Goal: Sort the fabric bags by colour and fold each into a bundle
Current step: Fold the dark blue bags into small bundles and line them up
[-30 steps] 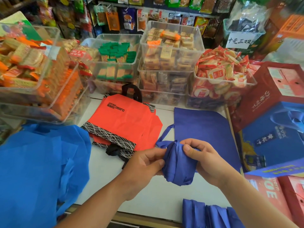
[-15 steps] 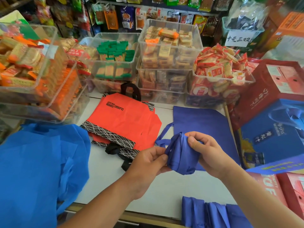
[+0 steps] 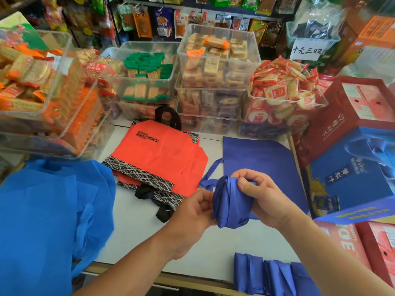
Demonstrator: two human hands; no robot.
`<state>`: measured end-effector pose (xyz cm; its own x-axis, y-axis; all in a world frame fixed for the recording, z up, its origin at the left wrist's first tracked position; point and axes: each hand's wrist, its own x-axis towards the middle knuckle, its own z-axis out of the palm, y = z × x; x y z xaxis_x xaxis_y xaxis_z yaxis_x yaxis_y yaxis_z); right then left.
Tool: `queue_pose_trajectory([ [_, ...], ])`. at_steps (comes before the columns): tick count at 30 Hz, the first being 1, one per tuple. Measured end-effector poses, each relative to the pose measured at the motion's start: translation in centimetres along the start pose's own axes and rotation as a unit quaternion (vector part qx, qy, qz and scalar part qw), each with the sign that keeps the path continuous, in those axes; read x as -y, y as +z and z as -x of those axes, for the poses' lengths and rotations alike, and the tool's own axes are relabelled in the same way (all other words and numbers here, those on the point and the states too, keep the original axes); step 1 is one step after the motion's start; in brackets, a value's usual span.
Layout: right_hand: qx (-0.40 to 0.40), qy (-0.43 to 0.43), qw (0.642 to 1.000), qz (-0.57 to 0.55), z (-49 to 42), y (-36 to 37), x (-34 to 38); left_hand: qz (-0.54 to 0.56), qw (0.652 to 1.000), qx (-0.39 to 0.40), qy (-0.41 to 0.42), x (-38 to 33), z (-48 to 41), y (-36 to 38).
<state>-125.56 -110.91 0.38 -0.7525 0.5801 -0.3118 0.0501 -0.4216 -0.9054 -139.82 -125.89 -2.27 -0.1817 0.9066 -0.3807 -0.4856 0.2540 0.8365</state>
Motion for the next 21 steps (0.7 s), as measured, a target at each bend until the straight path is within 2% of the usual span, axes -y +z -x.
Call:
queue_pose_trajectory([
  [6, 0.043, 0.02, 0.998, 0.03, 0.1, -0.2, 0.5, -0.046, 0.997, -0.044, 0.038, -0.8, -0.3, -0.5],
  [8, 0.034, 0.014, 0.998, 0.049, 0.2, -0.6, 0.3, -0.065, 0.995, -0.046, 0.055, -1.8, -0.3, -0.8],
  [10, 0.013, 0.006, 0.998, 0.066, 0.2, -0.7, 0.1, -0.068, 0.99, -0.083, 0.088, -2.8, 0.1, -0.4],
  [12, 0.0, -0.004, 0.996, 0.088, 0.2, -0.5, 0.0, -0.086, 0.979, -0.126, 0.137, -3.4, 0.5, 0.4],
  [15, -0.01, -0.011, 0.993, 0.116, 0.3, 0.0, 0.0, -0.173, 0.949, -0.148, 0.217, -2.7, 0.5, 1.0],
  [19, -0.025, -0.036, 0.988, 0.147, 0.6, 0.6, 0.2, -0.216, 0.926, -0.182, 0.252, -1.9, 0.0, 1.2],
  [21, -0.034, -0.046, 0.982, 0.183, 0.6, 0.9, 0.1, -0.214, 0.927, -0.187, 0.246, -1.6, -0.2, 1.2],
])
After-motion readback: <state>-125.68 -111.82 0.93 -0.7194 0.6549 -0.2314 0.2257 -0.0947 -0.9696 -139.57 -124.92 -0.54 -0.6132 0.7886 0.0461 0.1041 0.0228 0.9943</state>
